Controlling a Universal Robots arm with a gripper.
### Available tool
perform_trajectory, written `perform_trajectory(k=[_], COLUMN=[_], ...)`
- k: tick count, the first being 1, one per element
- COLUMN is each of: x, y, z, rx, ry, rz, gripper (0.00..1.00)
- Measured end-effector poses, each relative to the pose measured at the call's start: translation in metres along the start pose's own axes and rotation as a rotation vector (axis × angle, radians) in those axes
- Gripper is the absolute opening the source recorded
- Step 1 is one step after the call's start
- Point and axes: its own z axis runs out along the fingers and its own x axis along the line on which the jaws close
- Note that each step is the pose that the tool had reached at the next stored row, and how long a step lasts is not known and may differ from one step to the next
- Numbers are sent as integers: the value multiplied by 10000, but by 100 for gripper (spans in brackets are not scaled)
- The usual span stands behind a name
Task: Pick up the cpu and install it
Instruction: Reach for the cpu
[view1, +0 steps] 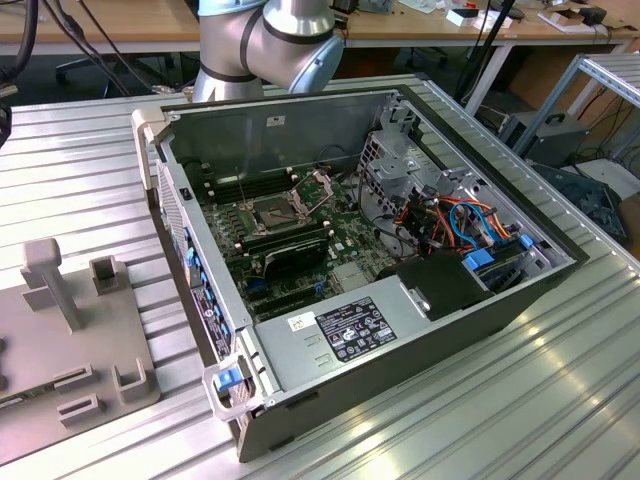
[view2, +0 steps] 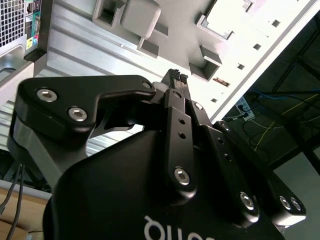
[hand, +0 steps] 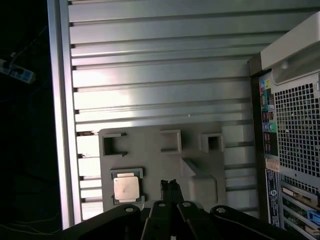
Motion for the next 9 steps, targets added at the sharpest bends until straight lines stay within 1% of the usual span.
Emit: perform_trajectory(k=[4, 9], x=[35, 52], y=[-4, -5], z=[16, 17], rx=[1, 1], ry=[11, 10], rz=[-1, 0], gripper=[11, 11])
